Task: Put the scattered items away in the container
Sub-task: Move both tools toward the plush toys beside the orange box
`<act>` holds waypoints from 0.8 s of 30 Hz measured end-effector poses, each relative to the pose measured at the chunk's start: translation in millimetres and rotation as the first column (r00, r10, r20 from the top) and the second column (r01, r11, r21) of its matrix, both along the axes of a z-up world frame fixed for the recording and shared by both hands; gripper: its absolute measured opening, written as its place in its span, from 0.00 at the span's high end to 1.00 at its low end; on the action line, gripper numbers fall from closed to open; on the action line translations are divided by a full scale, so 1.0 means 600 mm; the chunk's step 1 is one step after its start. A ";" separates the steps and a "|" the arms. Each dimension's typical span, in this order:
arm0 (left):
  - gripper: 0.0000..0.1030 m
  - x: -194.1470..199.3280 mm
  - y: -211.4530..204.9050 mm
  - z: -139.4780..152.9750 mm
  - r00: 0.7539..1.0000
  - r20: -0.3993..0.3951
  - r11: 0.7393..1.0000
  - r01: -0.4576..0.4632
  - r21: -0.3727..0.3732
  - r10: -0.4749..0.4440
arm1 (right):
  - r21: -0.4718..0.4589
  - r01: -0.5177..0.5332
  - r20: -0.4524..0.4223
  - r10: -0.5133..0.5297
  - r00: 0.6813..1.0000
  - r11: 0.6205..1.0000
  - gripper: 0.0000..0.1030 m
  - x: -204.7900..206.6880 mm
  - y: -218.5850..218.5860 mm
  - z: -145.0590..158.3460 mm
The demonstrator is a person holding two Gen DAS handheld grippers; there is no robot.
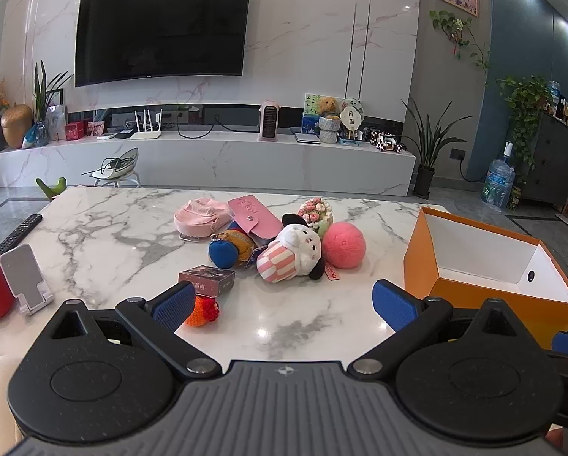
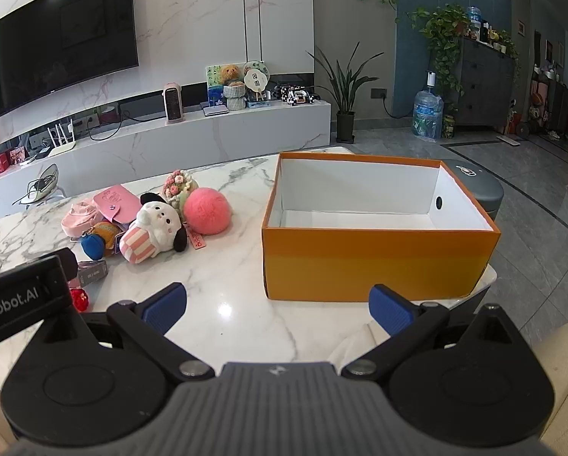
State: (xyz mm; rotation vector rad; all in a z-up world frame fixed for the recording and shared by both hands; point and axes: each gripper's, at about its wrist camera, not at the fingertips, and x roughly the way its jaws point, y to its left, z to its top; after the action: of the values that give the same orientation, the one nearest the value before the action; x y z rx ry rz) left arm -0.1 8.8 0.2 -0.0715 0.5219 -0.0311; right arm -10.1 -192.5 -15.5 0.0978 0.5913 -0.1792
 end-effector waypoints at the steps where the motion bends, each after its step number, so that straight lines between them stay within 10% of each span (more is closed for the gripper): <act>1: 0.00 0.000 0.000 0.000 1.000 0.000 1.000 -0.001 0.001 0.001 | 0.000 0.000 0.000 0.000 1.000 1.000 0.00 -0.001 0.000 0.001; 24: 0.00 -0.007 -0.001 -0.002 1.000 -0.005 1.000 0.003 0.000 -0.003 | 0.011 -0.036 -0.021 0.036 0.999 0.999 0.00 -0.001 0.013 -0.004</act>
State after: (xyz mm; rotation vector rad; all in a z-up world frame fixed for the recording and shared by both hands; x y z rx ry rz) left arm -4.6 8.2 -0.7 -0.0709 0.5274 -0.0338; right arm -10.9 -185.0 -18.1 0.0954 0.6146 -0.1427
